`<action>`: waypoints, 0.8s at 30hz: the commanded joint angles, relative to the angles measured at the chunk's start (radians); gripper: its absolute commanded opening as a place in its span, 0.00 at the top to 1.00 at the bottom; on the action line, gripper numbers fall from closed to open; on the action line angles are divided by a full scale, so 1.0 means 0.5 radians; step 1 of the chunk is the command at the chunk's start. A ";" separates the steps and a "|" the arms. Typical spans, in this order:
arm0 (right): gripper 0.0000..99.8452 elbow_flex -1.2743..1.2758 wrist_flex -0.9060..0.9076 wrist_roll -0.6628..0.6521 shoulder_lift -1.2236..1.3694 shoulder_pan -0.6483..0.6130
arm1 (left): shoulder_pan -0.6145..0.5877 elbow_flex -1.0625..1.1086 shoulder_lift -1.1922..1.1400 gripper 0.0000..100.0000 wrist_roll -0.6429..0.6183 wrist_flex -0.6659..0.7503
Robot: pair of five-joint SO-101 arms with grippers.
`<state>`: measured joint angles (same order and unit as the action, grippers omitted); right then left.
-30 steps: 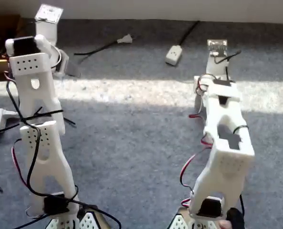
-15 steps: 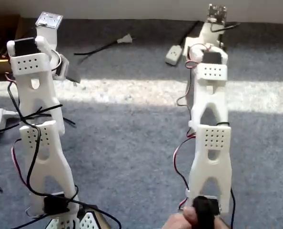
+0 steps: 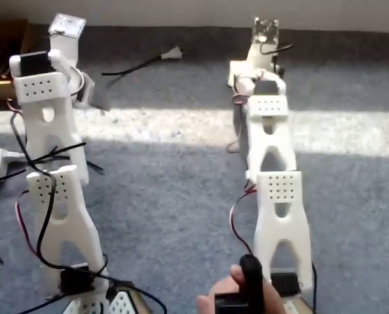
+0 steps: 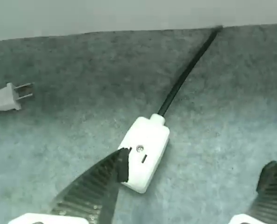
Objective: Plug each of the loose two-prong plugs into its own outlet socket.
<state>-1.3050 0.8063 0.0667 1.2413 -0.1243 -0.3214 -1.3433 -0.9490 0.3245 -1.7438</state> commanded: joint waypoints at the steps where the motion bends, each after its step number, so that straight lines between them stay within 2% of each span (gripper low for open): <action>1: 0.59 -0.029 -0.143 0.018 0.020 -0.020 | -0.020 -0.008 0.026 0.65 0.003 0.025; 11: 0.59 -0.014 -0.146 0.031 0.078 -0.020 | -0.020 -0.005 0.026 0.65 0.003 0.025; 16: 0.59 -0.029 -0.167 0.522 0.075 -0.020 | -0.020 -0.005 0.026 0.65 0.003 0.025; 19: 0.59 -0.008 -0.354 0.571 0.084 -0.020 | -0.011 -0.005 0.026 0.65 0.003 0.025; 24: 0.59 0.112 -0.379 0.562 0.133 -0.017 | -0.011 -0.005 0.026 0.65 0.003 0.025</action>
<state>-1.2497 0.6421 0.3383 1.3180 -0.1258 -0.3230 -1.3433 -0.9490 0.3245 -1.7438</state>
